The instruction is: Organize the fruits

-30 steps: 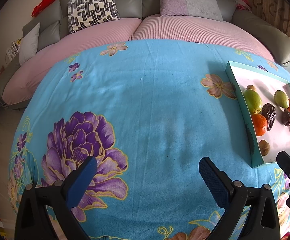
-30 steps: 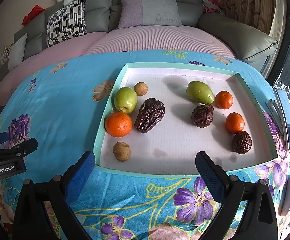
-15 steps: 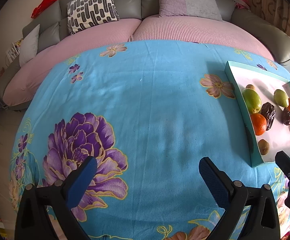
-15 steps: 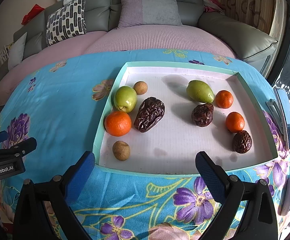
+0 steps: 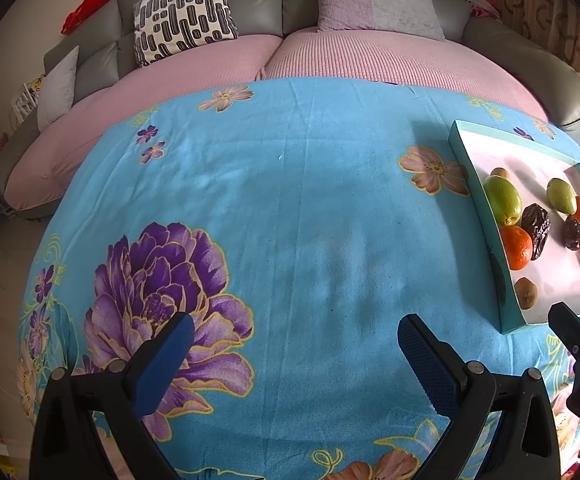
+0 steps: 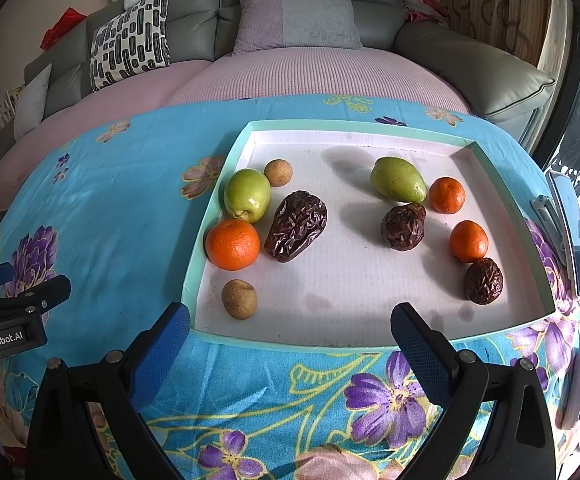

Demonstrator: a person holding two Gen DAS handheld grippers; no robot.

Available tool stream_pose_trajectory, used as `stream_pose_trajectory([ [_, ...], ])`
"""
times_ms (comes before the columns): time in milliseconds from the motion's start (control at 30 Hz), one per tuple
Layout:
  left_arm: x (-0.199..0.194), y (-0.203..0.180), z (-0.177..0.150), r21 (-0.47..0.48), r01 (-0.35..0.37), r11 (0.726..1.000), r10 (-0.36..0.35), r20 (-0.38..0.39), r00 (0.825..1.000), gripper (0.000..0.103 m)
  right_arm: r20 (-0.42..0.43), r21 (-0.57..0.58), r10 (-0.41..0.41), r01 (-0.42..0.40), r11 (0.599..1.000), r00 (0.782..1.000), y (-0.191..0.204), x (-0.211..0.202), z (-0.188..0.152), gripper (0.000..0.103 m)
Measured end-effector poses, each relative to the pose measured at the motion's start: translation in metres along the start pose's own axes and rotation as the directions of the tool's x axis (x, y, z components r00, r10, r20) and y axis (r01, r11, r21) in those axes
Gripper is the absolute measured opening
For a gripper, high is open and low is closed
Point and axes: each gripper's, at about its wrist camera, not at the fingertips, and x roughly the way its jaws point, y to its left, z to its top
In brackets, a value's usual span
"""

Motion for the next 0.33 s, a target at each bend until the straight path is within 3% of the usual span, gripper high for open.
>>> stream_pose_trajectory([
  [333, 0.0001, 0.001, 0.0003, -0.005, -0.004, 1.0, 0.004, -0.006, 1.0, 0.103, -0.004, 0.001, -0.002, 0.002, 1.0, 1.0, -0.001, 0.0003, -0.0013, 0.101],
])
